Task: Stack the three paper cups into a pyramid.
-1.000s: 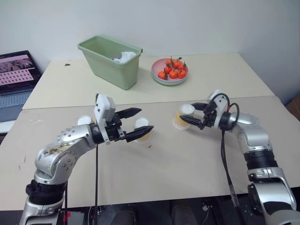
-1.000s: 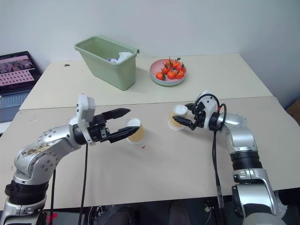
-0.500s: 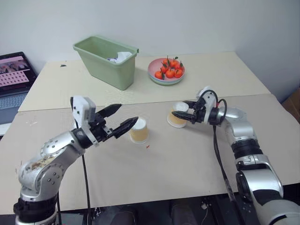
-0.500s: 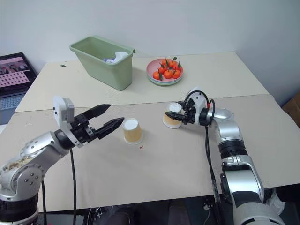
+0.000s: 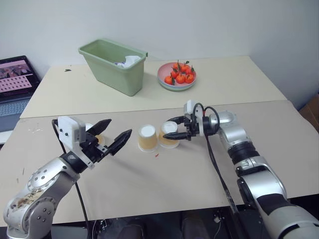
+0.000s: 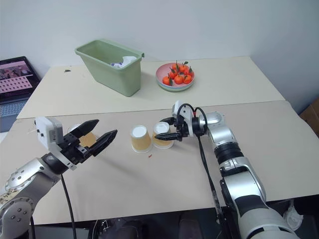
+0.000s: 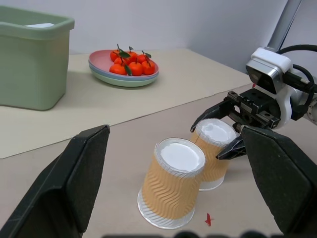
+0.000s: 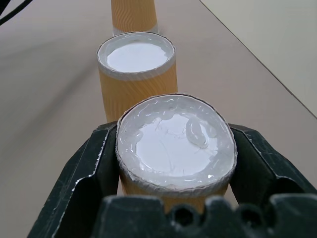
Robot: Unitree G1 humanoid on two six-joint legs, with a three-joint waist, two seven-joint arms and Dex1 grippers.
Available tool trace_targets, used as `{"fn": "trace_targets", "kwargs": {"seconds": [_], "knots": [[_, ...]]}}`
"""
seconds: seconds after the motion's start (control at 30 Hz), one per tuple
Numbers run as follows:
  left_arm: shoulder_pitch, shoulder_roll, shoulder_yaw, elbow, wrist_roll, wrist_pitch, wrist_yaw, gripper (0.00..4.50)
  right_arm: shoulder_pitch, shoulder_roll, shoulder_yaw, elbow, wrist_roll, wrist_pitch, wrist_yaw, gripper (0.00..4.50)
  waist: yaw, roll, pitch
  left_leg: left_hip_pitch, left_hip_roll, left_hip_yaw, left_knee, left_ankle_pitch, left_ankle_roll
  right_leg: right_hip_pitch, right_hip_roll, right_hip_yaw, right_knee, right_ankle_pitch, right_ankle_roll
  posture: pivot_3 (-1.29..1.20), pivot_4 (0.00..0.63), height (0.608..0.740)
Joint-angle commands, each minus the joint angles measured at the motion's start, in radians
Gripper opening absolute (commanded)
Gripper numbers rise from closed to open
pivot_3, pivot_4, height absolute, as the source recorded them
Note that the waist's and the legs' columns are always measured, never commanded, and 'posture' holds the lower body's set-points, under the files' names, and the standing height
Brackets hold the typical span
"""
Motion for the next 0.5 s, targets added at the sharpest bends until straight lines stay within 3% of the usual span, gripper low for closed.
{"fn": "trace_targets", "kwargs": {"seconds": [0.03, 0.07, 0.13, 0.2, 0.5], "knots": [[-0.008, 0.001, 0.022, -0.043, -0.021, -0.031, 0.022, 4.5, -0.017, 0.027, -0.015, 0.026, 0.0, -0.034, -0.003, 2.8, -0.001, 0.0, 0.0, 0.0, 0.001, 0.0, 0.0, 0.0, 0.0, 0.0, 0.001, 0.0, 0.0, 0.0, 0.0, 0.0, 0.15, 0.727], [-0.011, 0.002, 0.022, -0.042, -0.022, -0.032, 0.026, 4.5, -0.019, 0.033, -0.023, 0.033, 0.003, -0.033, -0.01, 2.8, -0.001, 0.0, 0.0, 0.0, 0.001, 0.0, 0.0, 0.0, 0.0, 0.0, 0.001, 0.0, 0.0, 0.0, -0.001, 0.0, 0.15, 0.727], [-0.022, 0.005, 0.022, -0.036, -0.024, -0.032, 0.033, 4.5, -0.018, 0.038, -0.031, 0.039, 0.005, -0.029, -0.015, 3.8, 0.0, 0.0, 0.0, 0.0, 0.002, 0.0, 0.0, 0.0, 0.0, 0.0, 0.002, 0.0, 0.0, 0.001, -0.001, 0.0, 0.15, 0.727], [-0.033, 0.007, 0.017, -0.032, -0.028, -0.03, 0.039, 4.5, -0.014, 0.036, -0.031, 0.039, -0.002, -0.021, -0.016, 4.45, 0.001, 0.0, 0.0, 0.0, 0.003, 0.0, 0.0, 0.0, -0.001, 0.0, 0.003, 0.0, 0.0, 0.001, -0.002, 0.0, 0.15, 0.727], [-0.088, 0.006, -0.018, 0.026, -0.024, -0.031, 0.017, 4.5, 0.048, -0.029, -0.053, -0.069, 0.029, 0.097, 0.037, 4.45, 0.003, 0.0, 0.0, -0.001, 0.003, 0.0, 0.0, 0.0, -0.001, -0.001, 0.004, 0.0, -0.001, 0.001, -0.002, 0.0, 0.15, 0.727]]}}
